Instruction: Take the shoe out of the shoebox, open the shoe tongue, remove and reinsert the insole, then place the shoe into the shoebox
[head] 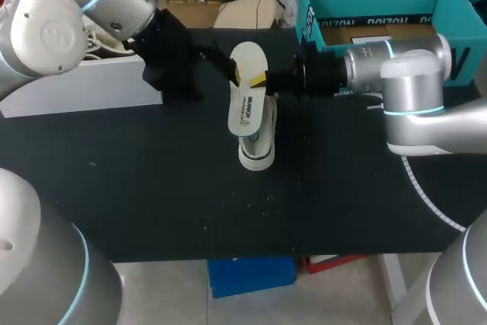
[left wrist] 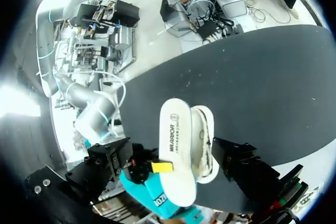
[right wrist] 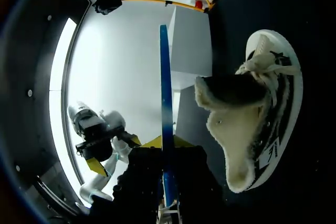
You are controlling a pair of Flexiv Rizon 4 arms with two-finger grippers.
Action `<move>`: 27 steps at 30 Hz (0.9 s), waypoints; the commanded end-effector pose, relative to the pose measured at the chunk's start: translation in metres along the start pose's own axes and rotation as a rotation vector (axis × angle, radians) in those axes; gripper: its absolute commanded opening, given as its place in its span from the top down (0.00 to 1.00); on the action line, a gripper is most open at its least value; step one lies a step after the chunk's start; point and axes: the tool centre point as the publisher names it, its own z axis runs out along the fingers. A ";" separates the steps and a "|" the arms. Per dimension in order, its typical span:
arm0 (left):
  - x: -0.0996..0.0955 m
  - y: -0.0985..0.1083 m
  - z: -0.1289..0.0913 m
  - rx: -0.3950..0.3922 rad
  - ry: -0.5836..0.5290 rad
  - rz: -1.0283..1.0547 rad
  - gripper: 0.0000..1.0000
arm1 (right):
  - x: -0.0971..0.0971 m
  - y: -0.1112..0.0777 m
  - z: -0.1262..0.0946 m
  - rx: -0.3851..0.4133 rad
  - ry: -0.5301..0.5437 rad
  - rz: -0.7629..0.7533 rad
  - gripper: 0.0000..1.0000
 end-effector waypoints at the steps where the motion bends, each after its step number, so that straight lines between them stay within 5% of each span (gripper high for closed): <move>1: 0.013 -0.012 0.006 -0.117 -0.240 0.016 0.00 | 0.000 0.001 0.001 0.000 -0.001 0.001 1.00; 8: 0.030 -0.009 0.008 -0.154 -0.416 -0.092 0.00 | 0.000 0.001 0.001 0.000 -0.001 0.001 1.00; 19: 0.033 -0.008 0.008 -0.136 -0.423 -0.120 0.00 | 0.000 0.001 0.001 0.000 -0.001 0.001 1.00; 27: 0.045 0.004 0.016 -0.176 -0.638 -0.131 0.00 | 0.000 0.001 0.001 0.000 -0.001 0.001 1.00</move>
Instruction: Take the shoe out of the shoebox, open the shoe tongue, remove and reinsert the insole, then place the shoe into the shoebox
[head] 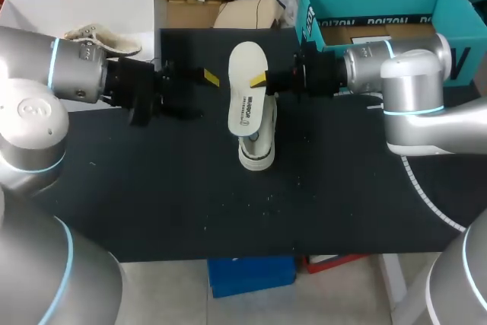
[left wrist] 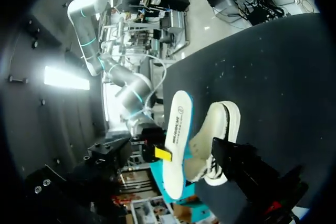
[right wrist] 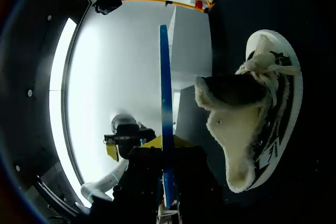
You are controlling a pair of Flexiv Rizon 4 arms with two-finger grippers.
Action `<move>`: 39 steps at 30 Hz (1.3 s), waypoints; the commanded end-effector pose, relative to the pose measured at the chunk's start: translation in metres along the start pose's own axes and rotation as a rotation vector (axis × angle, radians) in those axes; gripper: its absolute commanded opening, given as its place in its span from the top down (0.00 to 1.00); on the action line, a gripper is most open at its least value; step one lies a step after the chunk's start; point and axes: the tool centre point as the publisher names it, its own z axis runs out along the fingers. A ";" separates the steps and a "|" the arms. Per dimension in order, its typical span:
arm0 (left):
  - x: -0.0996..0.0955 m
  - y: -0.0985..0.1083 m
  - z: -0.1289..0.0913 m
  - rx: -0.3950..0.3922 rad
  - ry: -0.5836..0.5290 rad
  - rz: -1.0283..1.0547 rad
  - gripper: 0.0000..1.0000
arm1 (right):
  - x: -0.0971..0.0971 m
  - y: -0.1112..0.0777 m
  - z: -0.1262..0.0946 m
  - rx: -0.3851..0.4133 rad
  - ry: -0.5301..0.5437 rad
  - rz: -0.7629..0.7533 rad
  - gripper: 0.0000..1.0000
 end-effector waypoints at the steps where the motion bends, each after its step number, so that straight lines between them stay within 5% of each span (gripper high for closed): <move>1: 0.016 0.005 0.008 -0.011 -0.182 0.004 0.00 | 0.000 0.001 0.001 0.000 -0.001 0.001 1.00; 9: 0.018 0.019 0.019 -0.027 -0.270 0.024 0.00 | 0.000 0.001 0.001 0.000 -0.001 0.001 1.00; 11: 0.017 0.023 0.023 -0.023 -0.286 0.034 0.13 | 0.000 0.001 0.001 0.000 -0.001 0.001 1.00; 14: 0.018 0.028 0.030 -0.021 -0.293 0.035 0.17 | 0.000 0.001 0.001 0.000 -0.001 0.001 1.00; 16: 0.019 0.031 0.035 -0.017 -0.299 0.037 0.32 | 0.000 0.001 0.001 0.000 -0.001 0.001 1.00; 19: 0.020 0.034 0.044 -0.016 -0.301 0.040 0.28 | 0.000 0.001 0.001 0.000 -0.001 0.001 1.00; 30: 0.021 0.041 0.073 -0.014 -0.342 0.054 0.53 | 0.000 0.001 0.001 0.000 -0.001 0.001 1.00; 39: 0.020 0.043 0.081 0.000 -0.366 0.065 0.55 | 0.000 0.001 0.001 0.000 -0.001 0.001 1.00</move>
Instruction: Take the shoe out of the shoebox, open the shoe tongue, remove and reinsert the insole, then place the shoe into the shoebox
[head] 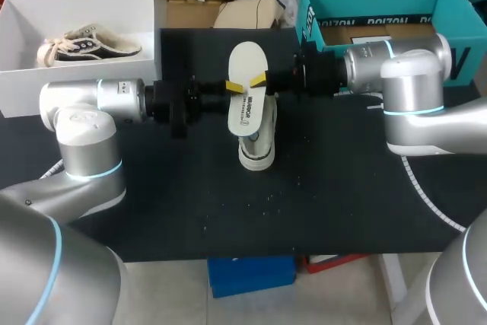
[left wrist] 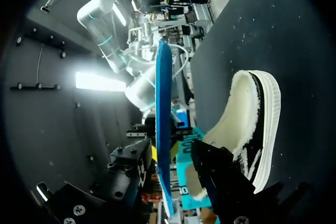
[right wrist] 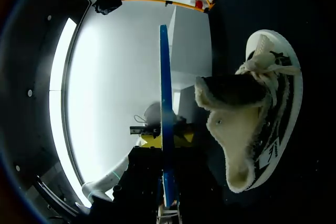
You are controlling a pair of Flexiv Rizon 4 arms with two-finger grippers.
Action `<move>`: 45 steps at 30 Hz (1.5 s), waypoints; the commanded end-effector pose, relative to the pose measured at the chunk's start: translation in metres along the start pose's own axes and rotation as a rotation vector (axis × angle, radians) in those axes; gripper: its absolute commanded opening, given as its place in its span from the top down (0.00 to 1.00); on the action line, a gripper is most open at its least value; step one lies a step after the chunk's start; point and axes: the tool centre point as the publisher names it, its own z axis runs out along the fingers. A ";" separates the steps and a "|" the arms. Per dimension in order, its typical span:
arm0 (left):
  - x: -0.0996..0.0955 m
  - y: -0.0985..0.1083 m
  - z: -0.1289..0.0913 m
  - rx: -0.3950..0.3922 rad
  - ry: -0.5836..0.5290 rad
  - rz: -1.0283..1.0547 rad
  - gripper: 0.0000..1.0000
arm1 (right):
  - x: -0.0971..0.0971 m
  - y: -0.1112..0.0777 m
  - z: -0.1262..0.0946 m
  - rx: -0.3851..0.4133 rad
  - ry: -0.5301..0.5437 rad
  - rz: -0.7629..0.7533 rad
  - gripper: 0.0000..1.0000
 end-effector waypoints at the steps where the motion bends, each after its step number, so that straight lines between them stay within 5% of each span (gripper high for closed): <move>1: 0.001 0.003 0.005 0.006 -0.006 0.011 0.58 | 0.000 0.001 0.001 0.000 -0.001 0.001 1.00; 9: -0.002 0.004 0.006 0.017 -0.012 0.025 0.79 | 0.000 0.001 0.001 0.000 -0.001 0.001 1.00; 21: -0.007 0.004 0.011 0.030 -0.031 0.047 0.80 | 0.000 0.001 0.001 0.000 -0.001 0.001 1.00; 22: -0.007 0.004 0.011 0.031 -0.032 0.048 0.85 | 0.000 0.001 0.001 0.000 -0.001 0.001 1.00; 23: -0.008 0.004 0.012 0.033 -0.033 0.049 1.00 | 0.000 0.001 0.001 0.000 -0.001 0.001 1.00; 29: -0.007 0.004 0.012 0.033 -0.029 0.050 1.00 | 0.000 0.001 0.001 0.000 -0.001 0.001 1.00; 30: -0.007 0.004 0.012 0.033 -0.028 0.049 1.00 | 0.000 0.001 0.001 0.000 -0.001 0.001 0.88; 31: -0.007 0.003 0.011 0.032 -0.027 0.049 1.00 | 0.000 0.001 0.001 -0.006 -0.001 0.000 0.00; 45: -0.016 -0.030 -0.017 -0.009 0.122 -0.087 1.00 | 0.016 -0.004 -0.045 -0.191 -0.303 -0.074 0.00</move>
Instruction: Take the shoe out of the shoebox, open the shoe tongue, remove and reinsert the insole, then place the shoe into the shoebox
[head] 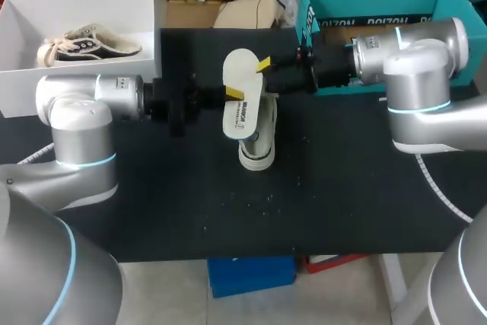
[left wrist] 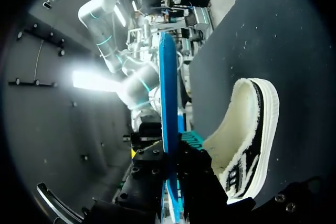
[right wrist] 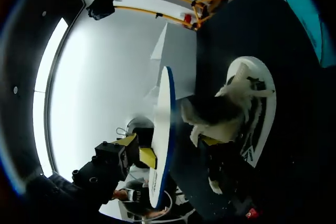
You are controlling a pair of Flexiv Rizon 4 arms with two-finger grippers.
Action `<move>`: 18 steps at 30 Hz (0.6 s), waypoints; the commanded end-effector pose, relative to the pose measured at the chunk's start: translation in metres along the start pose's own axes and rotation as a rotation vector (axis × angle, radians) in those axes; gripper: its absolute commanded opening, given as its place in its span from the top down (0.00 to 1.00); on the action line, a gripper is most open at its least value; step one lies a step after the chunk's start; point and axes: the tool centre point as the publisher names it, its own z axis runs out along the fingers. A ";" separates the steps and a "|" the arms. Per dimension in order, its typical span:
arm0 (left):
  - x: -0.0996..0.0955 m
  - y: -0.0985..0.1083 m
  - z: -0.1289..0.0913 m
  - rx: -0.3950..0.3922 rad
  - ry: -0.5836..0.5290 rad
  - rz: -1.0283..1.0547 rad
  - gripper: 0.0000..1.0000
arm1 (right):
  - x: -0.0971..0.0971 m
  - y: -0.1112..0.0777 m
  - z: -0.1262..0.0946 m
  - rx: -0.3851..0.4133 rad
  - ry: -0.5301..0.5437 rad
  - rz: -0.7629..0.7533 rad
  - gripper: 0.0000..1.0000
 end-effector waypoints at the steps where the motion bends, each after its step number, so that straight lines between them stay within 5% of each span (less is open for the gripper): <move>1: -0.009 -0.026 -0.015 -0.029 0.094 -0.053 1.00 | 0.016 -0.019 -0.028 -0.073 -0.132 -0.022 0.00; 7: -0.003 -0.050 -0.021 -0.049 0.223 -0.159 1.00 | 0.015 -0.033 -0.044 -0.050 -0.306 -0.116 0.00; 12: 0.001 -0.065 -0.021 -0.040 0.304 -0.171 1.00 | 0.015 -0.042 -0.057 -0.111 -0.435 -0.183 0.00; 18: 0.003 -0.074 -0.019 0.003 0.370 -0.177 1.00 | 0.016 -0.043 -0.059 -0.122 -0.444 -0.186 0.00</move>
